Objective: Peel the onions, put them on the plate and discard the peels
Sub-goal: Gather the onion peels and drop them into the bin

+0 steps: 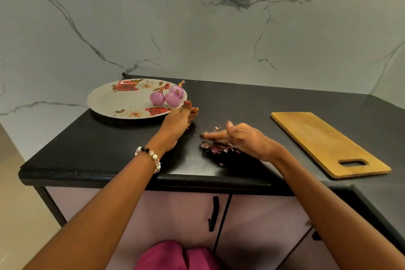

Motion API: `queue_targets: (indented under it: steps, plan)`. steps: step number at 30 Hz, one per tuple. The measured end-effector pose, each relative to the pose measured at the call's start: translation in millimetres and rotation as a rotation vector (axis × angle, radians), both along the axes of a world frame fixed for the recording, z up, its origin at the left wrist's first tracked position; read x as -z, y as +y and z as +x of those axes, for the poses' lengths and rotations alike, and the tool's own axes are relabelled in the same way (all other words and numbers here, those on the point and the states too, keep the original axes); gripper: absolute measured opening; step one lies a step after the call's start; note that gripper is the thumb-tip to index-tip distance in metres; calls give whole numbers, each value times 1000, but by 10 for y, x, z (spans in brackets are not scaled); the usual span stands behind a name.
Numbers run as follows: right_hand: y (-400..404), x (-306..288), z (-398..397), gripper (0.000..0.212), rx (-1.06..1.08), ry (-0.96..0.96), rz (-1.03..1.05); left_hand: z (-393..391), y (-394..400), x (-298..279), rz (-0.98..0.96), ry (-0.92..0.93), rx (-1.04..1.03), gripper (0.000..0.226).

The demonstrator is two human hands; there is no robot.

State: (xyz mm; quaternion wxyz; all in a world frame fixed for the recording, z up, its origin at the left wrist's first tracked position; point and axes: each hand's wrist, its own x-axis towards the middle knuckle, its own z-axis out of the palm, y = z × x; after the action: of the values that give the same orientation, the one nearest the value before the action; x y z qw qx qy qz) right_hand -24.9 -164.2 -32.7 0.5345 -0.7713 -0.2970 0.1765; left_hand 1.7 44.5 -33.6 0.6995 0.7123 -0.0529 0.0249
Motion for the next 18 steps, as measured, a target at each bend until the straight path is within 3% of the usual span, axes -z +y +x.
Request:
queue_targets:
  steps: [3, 5, 8, 11, 15, 18]
  plan:
    - [-162, 1, -144, 69, 334, -65, 136, -231, -15, 66, 281, -43, 100, 79]
    - [-163, 30, -212, 70, 579, -98, 44, -367, -77, 53, 305, -12, 155, 88]
    - [140, 58, -324, 75, 670, -139, -150, -554, -191, -43, 149, 59, 250, 59]
    - [473, 78, -357, 71, 546, -28, 9, -758, -230, -114, -62, 54, 88, 32]
    - [535, -18, -195, 61, 617, 82, 261, -968, -73, -138, -247, -16, -246, 29]
    - [397, -105, -18, 67, 739, -94, 34, -1175, 53, -219, -490, 146, -131, 32]
